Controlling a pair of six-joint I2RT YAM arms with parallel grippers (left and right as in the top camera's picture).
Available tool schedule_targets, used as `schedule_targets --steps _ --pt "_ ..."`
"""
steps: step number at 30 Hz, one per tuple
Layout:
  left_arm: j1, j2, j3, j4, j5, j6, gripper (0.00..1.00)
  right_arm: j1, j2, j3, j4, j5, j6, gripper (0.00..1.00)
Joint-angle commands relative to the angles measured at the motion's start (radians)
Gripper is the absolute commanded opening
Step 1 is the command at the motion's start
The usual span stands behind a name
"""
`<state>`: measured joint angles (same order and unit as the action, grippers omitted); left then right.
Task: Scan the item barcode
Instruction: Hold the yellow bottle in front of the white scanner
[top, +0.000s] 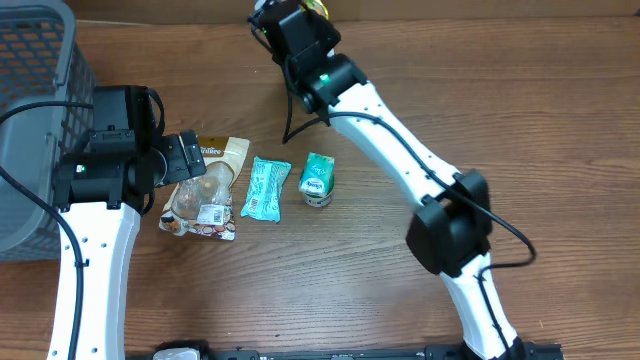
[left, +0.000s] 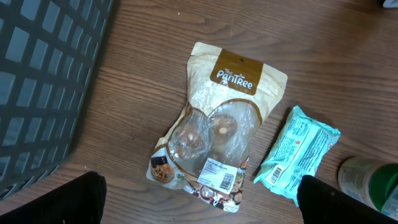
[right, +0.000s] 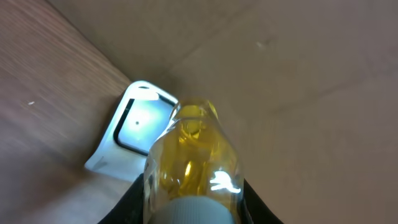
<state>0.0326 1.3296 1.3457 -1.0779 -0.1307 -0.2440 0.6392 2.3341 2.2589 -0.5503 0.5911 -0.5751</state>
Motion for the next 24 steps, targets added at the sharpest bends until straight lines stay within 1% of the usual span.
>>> schedule_targets --steps 1,4,11,22,24 --pt "-0.009 0.005 0.014 0.001 0.001 -0.011 1.00 -0.001 0.047 0.019 0.123 0.048 -0.164 0.06" --pt "-0.009 0.005 0.014 0.001 0.001 -0.011 1.00 -0.002 0.074 0.019 0.211 0.051 -0.201 0.06" --pt "-0.009 0.005 0.014 0.002 0.001 -0.011 1.00 -0.018 0.104 0.019 0.360 0.051 -0.201 0.07" --pt "-0.009 0.005 0.014 0.001 0.001 -0.011 1.00 -0.046 0.131 0.018 0.354 0.032 -0.200 0.07" --pt "-0.009 0.005 0.014 0.001 0.001 -0.011 1.00 -0.053 0.131 0.018 0.353 0.032 -0.179 0.06"
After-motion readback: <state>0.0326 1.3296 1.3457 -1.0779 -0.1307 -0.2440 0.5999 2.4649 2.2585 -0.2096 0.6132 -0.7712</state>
